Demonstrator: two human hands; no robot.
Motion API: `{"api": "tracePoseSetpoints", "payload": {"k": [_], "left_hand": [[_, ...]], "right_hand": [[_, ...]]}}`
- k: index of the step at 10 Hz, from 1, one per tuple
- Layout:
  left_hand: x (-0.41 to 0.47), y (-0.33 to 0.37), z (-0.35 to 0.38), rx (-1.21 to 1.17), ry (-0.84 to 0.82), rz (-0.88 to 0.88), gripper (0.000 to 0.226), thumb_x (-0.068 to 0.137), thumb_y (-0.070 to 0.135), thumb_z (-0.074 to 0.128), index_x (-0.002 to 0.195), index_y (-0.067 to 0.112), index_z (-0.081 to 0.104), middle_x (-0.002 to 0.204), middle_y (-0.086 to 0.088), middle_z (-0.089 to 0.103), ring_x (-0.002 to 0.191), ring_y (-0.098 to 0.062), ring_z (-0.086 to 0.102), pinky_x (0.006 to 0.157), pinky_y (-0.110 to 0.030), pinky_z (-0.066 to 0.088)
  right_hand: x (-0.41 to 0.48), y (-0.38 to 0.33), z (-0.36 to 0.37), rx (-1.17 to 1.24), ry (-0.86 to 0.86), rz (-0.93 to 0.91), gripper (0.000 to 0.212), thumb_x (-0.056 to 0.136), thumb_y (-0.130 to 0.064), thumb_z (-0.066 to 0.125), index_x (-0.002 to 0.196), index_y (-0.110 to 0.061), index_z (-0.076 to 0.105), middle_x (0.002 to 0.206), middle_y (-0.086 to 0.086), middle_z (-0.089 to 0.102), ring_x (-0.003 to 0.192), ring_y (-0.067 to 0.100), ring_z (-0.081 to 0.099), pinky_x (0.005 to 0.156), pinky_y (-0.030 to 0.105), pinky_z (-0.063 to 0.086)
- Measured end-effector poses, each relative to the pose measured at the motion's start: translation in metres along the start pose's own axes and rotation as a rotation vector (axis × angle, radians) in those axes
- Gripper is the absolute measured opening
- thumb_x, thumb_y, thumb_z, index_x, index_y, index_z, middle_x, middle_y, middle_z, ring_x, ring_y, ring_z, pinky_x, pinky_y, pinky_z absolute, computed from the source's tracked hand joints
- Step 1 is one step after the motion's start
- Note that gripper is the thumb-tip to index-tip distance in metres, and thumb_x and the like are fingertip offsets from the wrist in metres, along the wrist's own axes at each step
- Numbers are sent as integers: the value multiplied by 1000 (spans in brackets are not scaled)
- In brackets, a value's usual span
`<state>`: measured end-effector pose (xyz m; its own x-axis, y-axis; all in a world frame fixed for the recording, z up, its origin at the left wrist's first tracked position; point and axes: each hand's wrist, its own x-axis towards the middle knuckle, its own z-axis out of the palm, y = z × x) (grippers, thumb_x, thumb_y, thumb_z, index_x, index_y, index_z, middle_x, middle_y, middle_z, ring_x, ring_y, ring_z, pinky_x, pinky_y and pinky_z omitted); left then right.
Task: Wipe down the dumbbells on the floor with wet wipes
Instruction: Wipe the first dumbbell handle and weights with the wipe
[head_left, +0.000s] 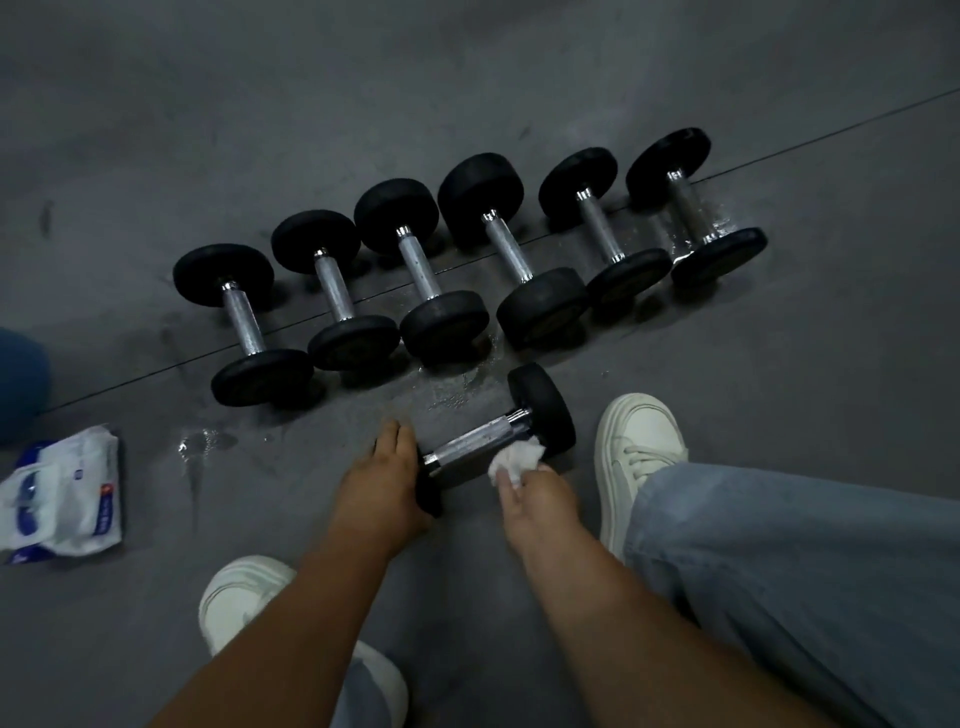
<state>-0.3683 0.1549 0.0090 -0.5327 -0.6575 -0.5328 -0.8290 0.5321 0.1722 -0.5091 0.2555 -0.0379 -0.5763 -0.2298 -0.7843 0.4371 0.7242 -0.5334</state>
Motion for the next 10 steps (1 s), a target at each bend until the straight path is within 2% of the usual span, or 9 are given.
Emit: {"api": "tracePoseSetpoints", "payload": {"k": [1, 2, 3, 4, 5, 6, 7, 9, 10], "left_hand": [[-18, 14, 17, -67, -13, -71, 99, 63, 43, 81, 142, 14, 28, 154, -5, 25, 121, -29, 52, 89, -36, 47], [-23, 20, 22, -89, 2, -102, 105, 68, 36, 82, 149, 13, 19, 160, -3, 11, 132, -28, 43, 94, -35, 45], [-22, 21, 19, -87, 26, -103, 103, 69, 35, 82, 149, 14, 19, 158, -2, 12, 132, -28, 40, 95, -35, 45], [-23, 22, 19, -81, 11, -90, 105, 69, 37, 81, 149, 15, 18, 158, -2, 13, 131, -27, 40, 97, -33, 44], [-14, 12, 13, -94, -42, -62, 109, 63, 41, 84, 148, 13, 21, 154, -2, 23, 125, -28, 47, 93, -34, 43], [-1, 1, 1, -43, -117, -17, 121, 61, 44, 85, 153, 11, 13, 157, -4, 22, 129, -27, 48, 96, -33, 43], [7, -6, -7, -35, -147, 8, 128, 61, 48, 84, 155, 11, 5, 160, -3, 17, 132, -25, 46, 97, -31, 43], [2, -6, 8, -116, -30, -10, 127, 61, 46, 82, 155, 17, 2, 161, -6, 8, 130, -32, 47, 95, -36, 47], [0, -4, 11, -131, -17, -47, 133, 57, 48, 87, 155, 20, 1, 160, -6, 8, 130, -33, 46, 97, -40, 48]], "right_hand": [[12, -11, 4, 819, -213, 301, 25, 101, -15, 37, 92, -5, 58, 103, 13, 59, 98, 24, 58, 87, 32, 44], [8, -25, 9, 1097, -241, 472, 22, 100, -13, 37, 104, -16, 59, 129, 1, 56, 126, 15, 48, 110, 32, 30], [3, -31, 16, 990, -205, 455, 28, 97, -29, 52, 125, -21, 55, 135, -2, 52, 130, 15, 45, 105, 31, 33], [15, -41, 18, 805, -205, 437, 33, 91, -39, 62, 116, -18, 59, 123, 0, 61, 118, 20, 55, 81, 31, 43], [12, -34, 25, 802, -79, 387, 17, 90, -31, 66, 92, -14, 63, 89, 3, 67, 78, 15, 62, 58, 25, 41], [-2, -31, 33, 721, 36, 304, 8, 93, -14, 60, 85, -12, 60, 75, 5, 58, 64, 14, 53, 58, 23, 43], [7, -51, 31, 713, -108, 374, 5, 92, -19, 58, 94, -14, 58, 93, 4, 62, 76, 14, 56, 65, 26, 42], [13, -55, 40, 825, -19, 315, 17, 101, -19, 45, 88, -15, 57, 81, 1, 57, 66, 8, 59, 60, 16, 47], [17, -67, 38, 847, -62, 398, 30, 96, -33, 56, 121, -16, 57, 116, 6, 61, 109, 22, 59, 86, 29, 49]]}}
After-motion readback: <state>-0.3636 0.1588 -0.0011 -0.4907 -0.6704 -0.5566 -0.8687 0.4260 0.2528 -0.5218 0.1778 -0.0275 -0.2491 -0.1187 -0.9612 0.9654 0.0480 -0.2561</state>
